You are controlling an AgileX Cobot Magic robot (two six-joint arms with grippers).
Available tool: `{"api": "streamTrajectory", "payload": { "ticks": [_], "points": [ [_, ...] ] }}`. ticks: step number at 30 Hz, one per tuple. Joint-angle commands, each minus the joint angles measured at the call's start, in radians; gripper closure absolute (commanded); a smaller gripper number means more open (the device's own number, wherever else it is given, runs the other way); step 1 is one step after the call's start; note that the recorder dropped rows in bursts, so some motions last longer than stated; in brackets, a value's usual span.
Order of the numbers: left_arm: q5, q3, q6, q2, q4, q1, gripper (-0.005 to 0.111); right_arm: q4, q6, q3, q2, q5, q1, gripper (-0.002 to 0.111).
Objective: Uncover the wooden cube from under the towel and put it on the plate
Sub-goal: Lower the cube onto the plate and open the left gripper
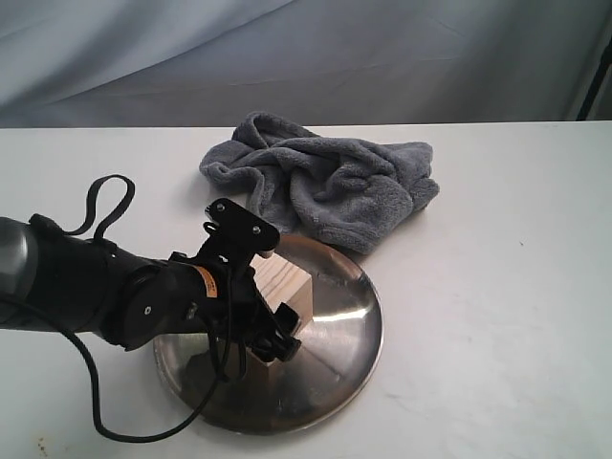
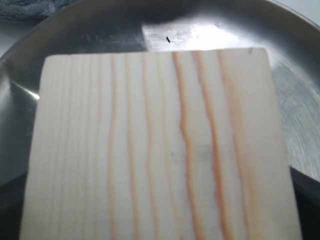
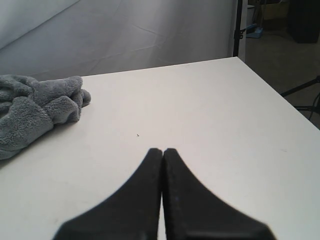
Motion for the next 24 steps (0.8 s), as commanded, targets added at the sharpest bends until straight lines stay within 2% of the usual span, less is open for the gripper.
{"api": "streamTrajectory", "payload": {
  "ticks": [1, 5, 17, 24],
  "points": [
    [-0.027, 0.001, -0.01, -0.004, -0.021, 0.001, 0.026, 0.003, -0.001, 0.003, -0.004, -0.002, -0.004, 0.108],
    [-0.027, 0.001, -0.01, -0.004, -0.041, 0.001, 0.018, 0.003, -0.001, 0.003, -0.004, -0.002, -0.004, 0.108],
    [-0.027, 0.001, -0.01, -0.016, -0.041, 0.001, 0.018, 0.003, -0.001, 0.003, -0.004, -0.002, -0.004, 0.108],
    [-0.027, 0.001, -0.003, -0.145, -0.034, 0.001, 0.018, 0.003, -0.001, 0.003, -0.004, -0.002, -0.004, 0.108]
  ]
}}
